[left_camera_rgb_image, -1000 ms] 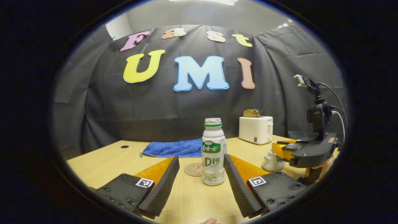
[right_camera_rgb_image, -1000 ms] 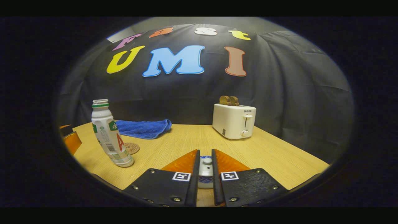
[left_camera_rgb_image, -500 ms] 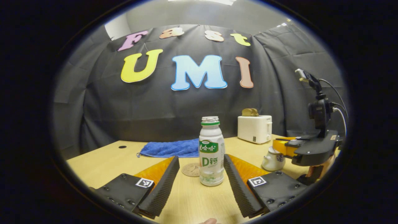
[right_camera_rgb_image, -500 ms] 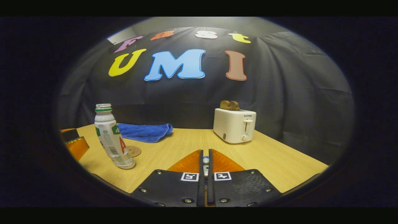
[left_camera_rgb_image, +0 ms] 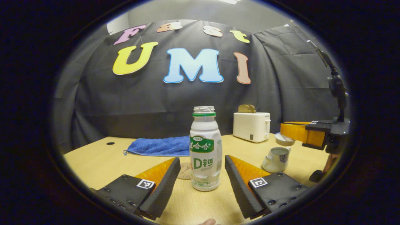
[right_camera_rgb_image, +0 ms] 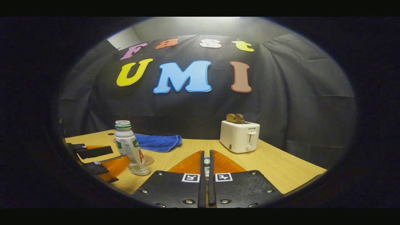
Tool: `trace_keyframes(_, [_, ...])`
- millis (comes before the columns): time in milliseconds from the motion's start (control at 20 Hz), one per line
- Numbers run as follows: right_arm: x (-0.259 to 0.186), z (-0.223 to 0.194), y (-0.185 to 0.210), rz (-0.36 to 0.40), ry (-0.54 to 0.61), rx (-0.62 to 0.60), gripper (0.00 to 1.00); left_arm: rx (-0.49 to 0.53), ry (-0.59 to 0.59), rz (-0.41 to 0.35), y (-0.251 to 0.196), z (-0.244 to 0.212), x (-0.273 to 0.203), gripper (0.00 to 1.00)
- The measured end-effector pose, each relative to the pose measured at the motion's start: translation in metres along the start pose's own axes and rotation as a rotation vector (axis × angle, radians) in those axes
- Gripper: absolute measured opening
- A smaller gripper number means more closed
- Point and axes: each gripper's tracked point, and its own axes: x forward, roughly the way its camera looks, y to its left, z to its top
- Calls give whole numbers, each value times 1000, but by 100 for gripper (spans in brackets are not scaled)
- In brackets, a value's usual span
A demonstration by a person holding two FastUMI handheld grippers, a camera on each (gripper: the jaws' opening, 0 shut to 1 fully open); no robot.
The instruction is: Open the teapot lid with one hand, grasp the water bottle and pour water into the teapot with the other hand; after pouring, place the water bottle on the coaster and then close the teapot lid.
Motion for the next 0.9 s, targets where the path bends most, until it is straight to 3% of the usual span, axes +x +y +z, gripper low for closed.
trace_keyframes(200, [-2, -2, -2, -1, 3, 2, 4, -13, -9, 34, -1, 5, 18, 94])
trace_keyframes(250, [-2, -2, -2, -2, 4, 3, 0, -19, 2, 59, -1, 3, 22, 99])
trace_keyframes(350, [-3, -2, -2, 1, 4, 4, 4, -42, 19, 106, -2, 1, 28, 95])
trace_keyframes(550, [-3, -1, -4, 5, -5, -3, 4, -22, 29, 199, -4, 3, 35, 99])
trace_keyframes(650, [-4, -1, -2, 15, -7, -1, 4, -19, 25, 194, -11, 4, 41, 99])
trace_keyframes(750, [-8, 1, 1, 27, -10, -3, 20, -45, 44, 187, -10, 1, 47, 95])
trace_keyframes(800, [-12, 3, -1, 30, -17, 0, 3, -53, 47, 189, -10, 3, 45, 95])
trace_keyframes(850, [-17, 7, -1, 32, -28, 3, 20, -52, 53, 183, -9, 0, 48, 79])
trace_keyframes(900, [-22, 11, -3, 29, -41, 4, 4, -41, 57, 176, -10, 0, 48, 82])
